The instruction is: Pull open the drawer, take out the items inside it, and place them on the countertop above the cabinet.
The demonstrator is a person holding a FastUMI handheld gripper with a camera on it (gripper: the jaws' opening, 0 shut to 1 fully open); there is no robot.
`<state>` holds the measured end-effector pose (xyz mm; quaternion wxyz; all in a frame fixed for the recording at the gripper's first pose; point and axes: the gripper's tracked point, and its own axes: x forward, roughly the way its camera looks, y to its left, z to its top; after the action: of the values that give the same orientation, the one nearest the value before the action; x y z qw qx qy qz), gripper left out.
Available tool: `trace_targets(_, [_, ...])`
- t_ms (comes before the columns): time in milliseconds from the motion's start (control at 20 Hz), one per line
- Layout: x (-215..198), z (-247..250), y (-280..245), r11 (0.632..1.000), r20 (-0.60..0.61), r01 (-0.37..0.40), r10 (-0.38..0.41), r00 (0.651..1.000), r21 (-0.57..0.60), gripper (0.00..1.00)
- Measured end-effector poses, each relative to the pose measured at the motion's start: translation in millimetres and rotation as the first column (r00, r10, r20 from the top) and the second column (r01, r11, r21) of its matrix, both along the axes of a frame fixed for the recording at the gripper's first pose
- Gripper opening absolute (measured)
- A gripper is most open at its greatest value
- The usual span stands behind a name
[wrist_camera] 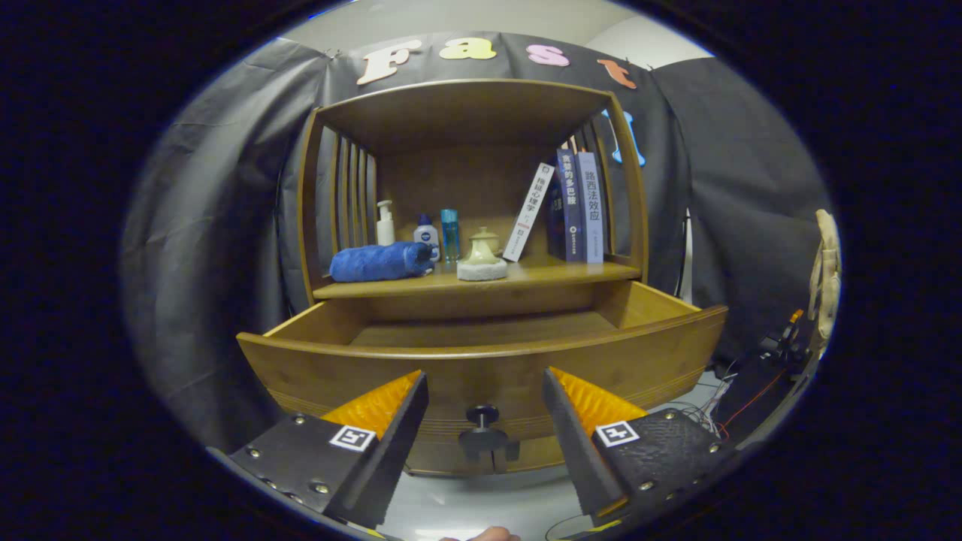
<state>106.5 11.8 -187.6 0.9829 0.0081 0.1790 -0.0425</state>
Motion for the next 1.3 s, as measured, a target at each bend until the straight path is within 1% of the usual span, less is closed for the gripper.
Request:
trace_targets(300, [11,-18,9,1.000,-0.054,-0.027,0.027,0.998,0.013,0.91])
trace_targets(400, [12,-19,6,1.000,-0.052,-0.023,0.022,0.998,-0.014,0.91])
trace_targets(550, [11,-22,3,1.000,-0.051,-0.007,0.007,0.999,-0.012,0.90])
trace_targets(950, [17,-22,1,1.000,-0.055,-0.018,0.018,0.998,-0.010,0.91])
trace_targets(1200, [28,-15,0,1.000,-0.039,-0.027,0.027,0.999,-0.006,0.91])
trace_targets(1250, [25,-18,-1,0.999,-0.055,-0.031,0.030,0.998,-0.011,0.90])
trace_targets(1300, [29,-14,-2,1.000,-0.040,-0.029,0.029,0.999,-0.005,0.91])
